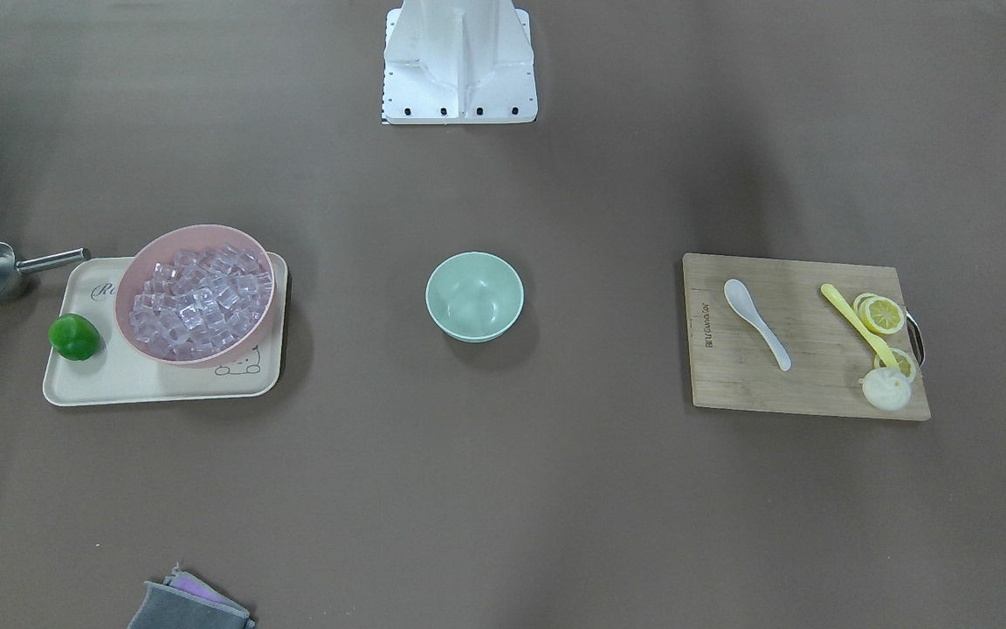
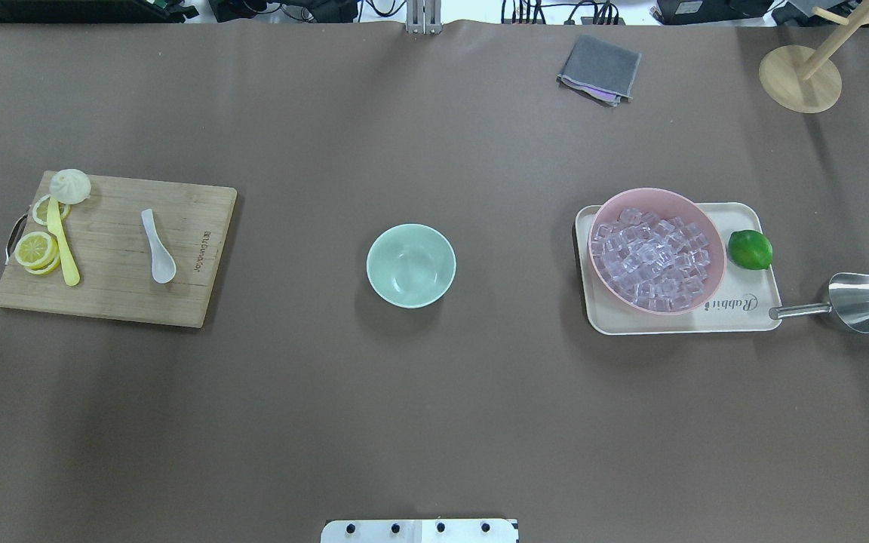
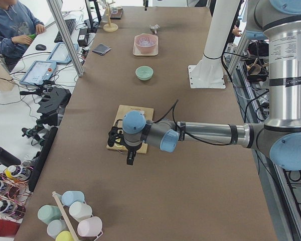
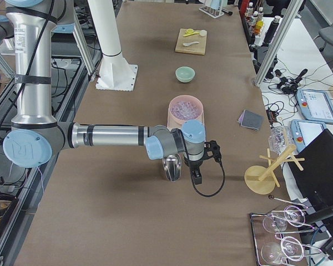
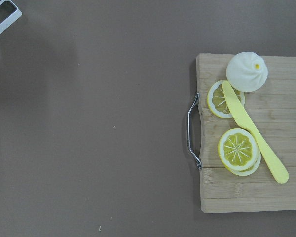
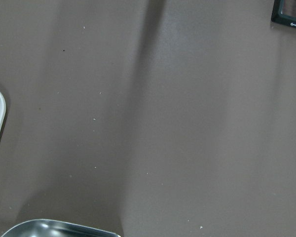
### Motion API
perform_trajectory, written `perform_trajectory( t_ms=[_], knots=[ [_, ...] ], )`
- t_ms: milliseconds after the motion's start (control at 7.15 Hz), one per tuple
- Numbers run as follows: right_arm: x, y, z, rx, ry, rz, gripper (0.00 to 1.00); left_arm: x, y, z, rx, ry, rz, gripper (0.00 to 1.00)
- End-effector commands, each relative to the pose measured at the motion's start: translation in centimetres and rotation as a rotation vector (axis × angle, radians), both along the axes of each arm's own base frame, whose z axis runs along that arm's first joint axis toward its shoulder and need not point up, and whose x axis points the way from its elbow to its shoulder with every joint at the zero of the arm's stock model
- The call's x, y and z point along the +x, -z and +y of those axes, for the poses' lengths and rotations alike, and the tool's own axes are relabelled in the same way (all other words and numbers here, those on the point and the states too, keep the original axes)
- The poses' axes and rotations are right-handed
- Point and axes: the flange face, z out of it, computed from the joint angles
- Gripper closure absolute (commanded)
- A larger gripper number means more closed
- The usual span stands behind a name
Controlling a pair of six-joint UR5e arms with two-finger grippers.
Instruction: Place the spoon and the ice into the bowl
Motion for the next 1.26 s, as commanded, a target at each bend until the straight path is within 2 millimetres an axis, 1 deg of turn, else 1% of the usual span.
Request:
perform_trajectory(
  t_ms=[0, 140, 419, 559, 699, 839, 978, 1118],
  knots=[
    [-0.3, 0.9, -2.2, 0.017, 0.001, -0.005, 0.00, 0.2, 1.1, -0.3, 0.052, -0.001, 0.017, 0.01],
    [-0.3, 1.1, -2.2, 0.021, 0.002, -0.009, 0.00, 0.3, 1.0, -1.0, 0.035, 0.015, 0.014, 0.01],
    [-0.5, 0.9, -2.4, 0.070, 0.005, -0.017, 0.00, 0.2, 1.0, -1.1, 0.053, 0.016, 0.006, 0.01],
    [-0.8, 0.9, -2.5, 0.076, 0.009, -0.018, 0.00, 0.1, 1.4, -1.6, 0.069, 0.027, -0.017, 0.01],
    [-0.8, 0.8, -2.5, 0.075, 0.009, -0.018, 0.00, 0.0, 1.4, -2.2, 0.074, 0.035, -0.035, 0.01],
    [-0.8, 0.9, -2.5, 0.076, 0.009, -0.018, 0.00, -0.2, 0.9, -2.2, 0.071, 0.045, -0.060, 0.01],
    [-0.8, 1.3, -2.8, 0.097, 0.008, -0.021, 0.00, -0.2, 0.0, -1.9, 0.053, 0.047, -0.061, 0.01],
    [-1.7, 1.8, -2.8, 0.101, 0.012, -0.031, 0.00, -0.1, 0.2, -2.2, 0.037, 0.059, -0.050, 0.01]
  ],
)
